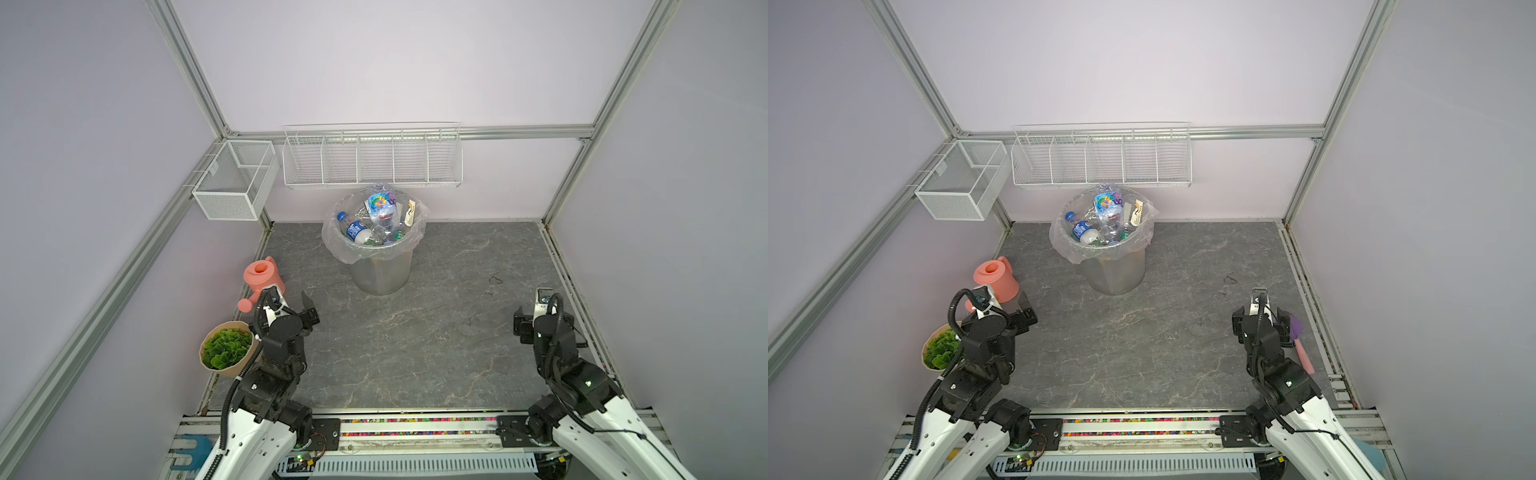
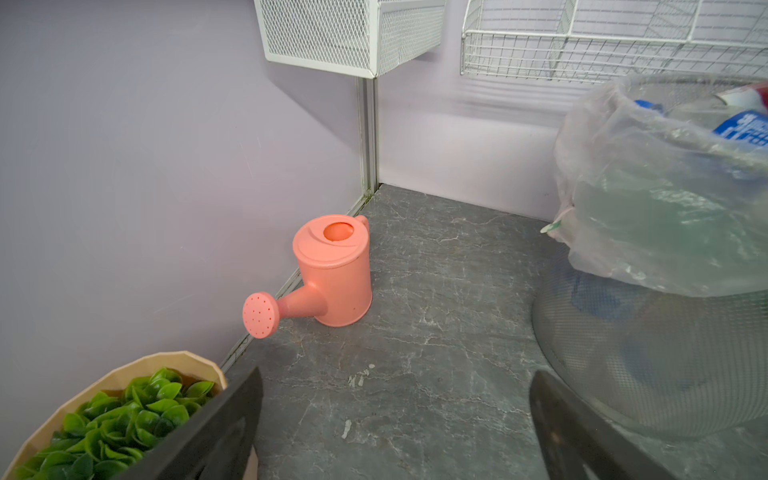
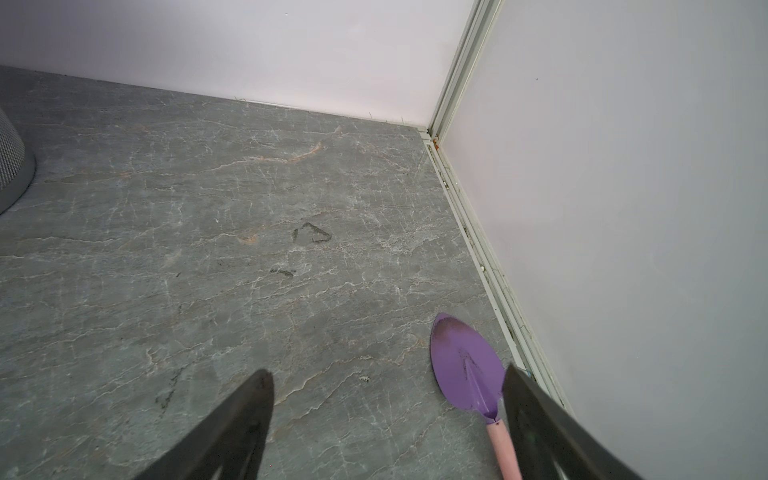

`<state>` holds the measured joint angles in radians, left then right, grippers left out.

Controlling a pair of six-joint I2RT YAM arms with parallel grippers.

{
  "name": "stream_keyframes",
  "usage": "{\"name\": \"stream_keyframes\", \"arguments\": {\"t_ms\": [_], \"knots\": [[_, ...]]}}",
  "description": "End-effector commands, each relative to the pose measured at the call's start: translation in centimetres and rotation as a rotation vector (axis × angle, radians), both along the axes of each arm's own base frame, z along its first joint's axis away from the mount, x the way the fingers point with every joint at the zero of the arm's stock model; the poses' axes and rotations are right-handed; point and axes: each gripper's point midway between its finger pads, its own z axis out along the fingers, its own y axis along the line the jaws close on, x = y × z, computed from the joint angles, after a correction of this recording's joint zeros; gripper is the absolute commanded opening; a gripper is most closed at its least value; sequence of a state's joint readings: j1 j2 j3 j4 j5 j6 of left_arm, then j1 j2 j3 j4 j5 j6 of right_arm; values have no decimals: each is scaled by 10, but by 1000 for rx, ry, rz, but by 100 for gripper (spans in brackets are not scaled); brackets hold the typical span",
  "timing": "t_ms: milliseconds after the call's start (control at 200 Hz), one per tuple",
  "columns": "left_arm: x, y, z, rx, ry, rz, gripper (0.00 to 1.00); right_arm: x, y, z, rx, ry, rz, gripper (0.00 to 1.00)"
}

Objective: Throw the plastic bottles in the bin
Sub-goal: Reset both arms

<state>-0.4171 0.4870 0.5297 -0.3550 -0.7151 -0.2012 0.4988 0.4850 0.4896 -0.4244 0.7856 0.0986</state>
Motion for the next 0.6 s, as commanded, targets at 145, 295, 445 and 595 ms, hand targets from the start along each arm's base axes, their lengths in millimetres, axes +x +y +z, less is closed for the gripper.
{"name": "stream_keyframes", "arguments": {"t_ms": [145, 295, 445, 595], "knots": [[4, 9, -25, 7, 6, 84, 99, 1, -3, -23, 7, -1, -25, 88], [6, 11, -35, 29, 22, 104, 99, 3, -6, -37, -12, 38, -60, 88], [6, 13, -47, 46, 39, 120, 99, 2, -16, -47, -4, 25, -145, 89], [8, 15, -54, 67, 51, 133, 99, 0, -16, -51, 6, 7, -131, 88]]}}
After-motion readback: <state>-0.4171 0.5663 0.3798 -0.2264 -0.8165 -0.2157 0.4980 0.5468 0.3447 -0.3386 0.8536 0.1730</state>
